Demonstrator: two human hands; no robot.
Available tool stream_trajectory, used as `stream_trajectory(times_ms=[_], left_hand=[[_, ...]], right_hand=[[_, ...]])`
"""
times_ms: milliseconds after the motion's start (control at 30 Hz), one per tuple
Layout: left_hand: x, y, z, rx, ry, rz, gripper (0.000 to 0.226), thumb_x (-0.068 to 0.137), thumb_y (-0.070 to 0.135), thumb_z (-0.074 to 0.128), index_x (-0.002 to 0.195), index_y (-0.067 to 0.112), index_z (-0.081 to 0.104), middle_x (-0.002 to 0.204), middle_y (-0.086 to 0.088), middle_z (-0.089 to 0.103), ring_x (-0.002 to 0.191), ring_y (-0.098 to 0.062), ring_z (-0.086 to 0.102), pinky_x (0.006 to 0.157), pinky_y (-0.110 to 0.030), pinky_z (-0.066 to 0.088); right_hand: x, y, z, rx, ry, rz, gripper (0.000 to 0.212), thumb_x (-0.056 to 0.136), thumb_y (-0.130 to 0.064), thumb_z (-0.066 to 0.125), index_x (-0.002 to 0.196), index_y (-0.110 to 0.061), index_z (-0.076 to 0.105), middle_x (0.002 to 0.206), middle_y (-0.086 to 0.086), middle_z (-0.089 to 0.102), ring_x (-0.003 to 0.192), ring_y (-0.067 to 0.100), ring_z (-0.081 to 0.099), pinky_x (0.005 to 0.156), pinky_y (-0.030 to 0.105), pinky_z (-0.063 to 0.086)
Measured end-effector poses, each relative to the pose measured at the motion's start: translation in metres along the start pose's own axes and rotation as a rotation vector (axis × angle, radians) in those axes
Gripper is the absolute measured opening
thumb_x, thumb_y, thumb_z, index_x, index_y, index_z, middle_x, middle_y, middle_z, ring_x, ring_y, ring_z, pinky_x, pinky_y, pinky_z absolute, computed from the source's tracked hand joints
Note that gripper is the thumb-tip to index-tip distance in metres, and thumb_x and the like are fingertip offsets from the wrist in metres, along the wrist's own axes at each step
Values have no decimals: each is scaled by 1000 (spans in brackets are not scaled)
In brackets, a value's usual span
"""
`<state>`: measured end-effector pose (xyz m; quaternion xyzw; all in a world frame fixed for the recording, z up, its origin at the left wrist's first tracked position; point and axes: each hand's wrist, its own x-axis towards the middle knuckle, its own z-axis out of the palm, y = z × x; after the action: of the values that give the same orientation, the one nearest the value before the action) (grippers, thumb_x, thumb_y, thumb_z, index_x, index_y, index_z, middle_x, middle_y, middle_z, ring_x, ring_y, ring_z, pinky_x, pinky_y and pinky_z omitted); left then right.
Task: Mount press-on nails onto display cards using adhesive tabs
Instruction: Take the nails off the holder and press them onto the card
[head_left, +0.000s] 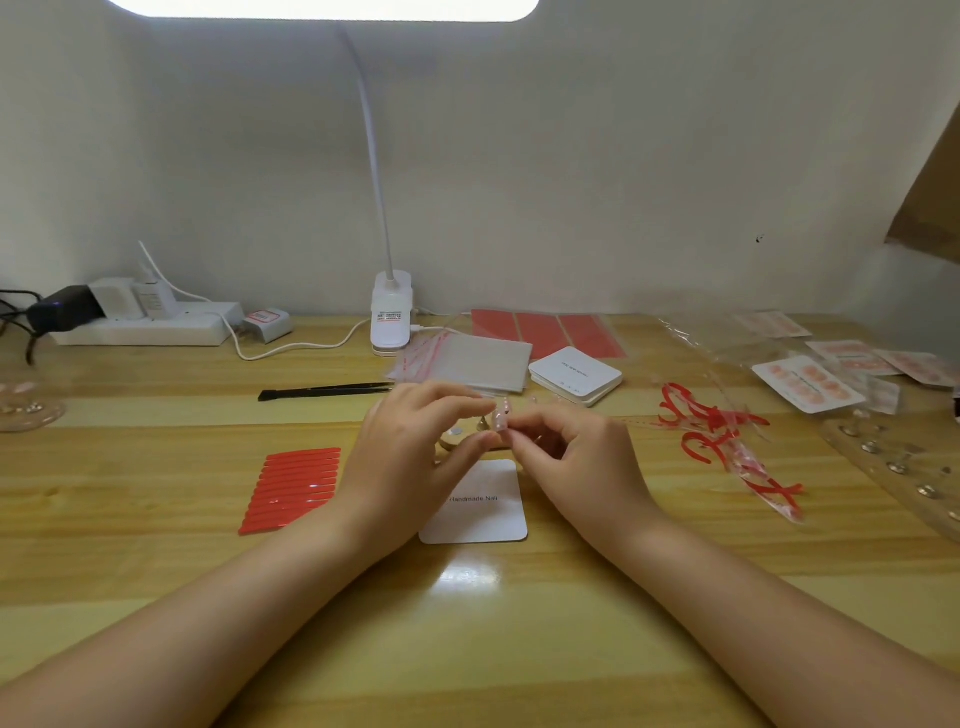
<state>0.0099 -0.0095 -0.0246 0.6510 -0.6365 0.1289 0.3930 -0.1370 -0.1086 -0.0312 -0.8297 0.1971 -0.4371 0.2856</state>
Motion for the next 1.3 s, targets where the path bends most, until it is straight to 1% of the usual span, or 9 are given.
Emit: stream_trajectory(times_ms=[133,400,567,733,900,1067,1133,1200,1300], left_hand=[[0,0,0,2,2,-10,34,83,37,66,108,16,71,107,1,68,101,-24,61,85,-49,47],[0,3,-2,-11,11,9,29,82,36,67,102,15,74,101,1,70,98,-24,63,83,-50,47],[-1,4,-2,-11,18,21,31,82,37,68,99,11,73,99,0,71,95,-24,64,82,-50,48],[-2,6,-3,-96,65,0,18,79,22,76,90,10,70,87,2,68,82,-22,60,75,-51,48],[-2,8,-4,-41,73,15,27,81,30,69,95,7,71,89,0,69,79,-23,62,72,-50,50],[0,11,-9,-49,155,3,32,85,34,57,91,6,70,88,0,69,73,-21,63,68,-46,52],[0,10,-10,-26,146,-81,32,86,36,56,94,8,69,89,4,68,76,-19,64,72,-45,52],[0,5,-6,31,98,-237,24,90,35,58,102,15,65,93,11,65,86,-17,64,82,-43,49],[1,-4,-1,119,2,-414,23,97,33,51,114,19,56,99,10,69,97,-16,64,90,-37,42]], right_hand=[[0,-2,0,-17,5,-49,11,84,-5,72,87,-15,78,61,-26,55,59,0,54,62,8,35],[-1,-4,0,-71,-10,-101,11,84,-5,73,85,-15,78,59,-16,54,55,2,46,59,11,33],[-1,-4,0,-53,-32,-102,9,84,-5,73,85,-13,77,60,-16,55,56,1,50,58,9,34],[-2,-5,2,-16,-39,-63,7,83,-6,74,83,-13,76,59,-12,58,55,2,52,57,8,35],[-3,-6,1,29,-44,-15,3,84,-11,75,82,-13,76,60,-9,63,56,5,56,56,12,41],[-2,-2,3,50,-19,142,9,83,-12,73,74,-16,71,54,-13,60,52,3,56,55,12,41],[-1,0,3,75,-19,200,11,84,-14,72,75,-19,69,53,-15,60,50,3,56,54,14,42],[0,1,3,84,-17,222,10,85,-15,71,76,-21,69,55,-15,61,51,3,57,52,15,43],[0,0,2,91,-17,241,12,85,-16,71,77,-25,67,62,-10,65,59,8,65,52,14,45]])
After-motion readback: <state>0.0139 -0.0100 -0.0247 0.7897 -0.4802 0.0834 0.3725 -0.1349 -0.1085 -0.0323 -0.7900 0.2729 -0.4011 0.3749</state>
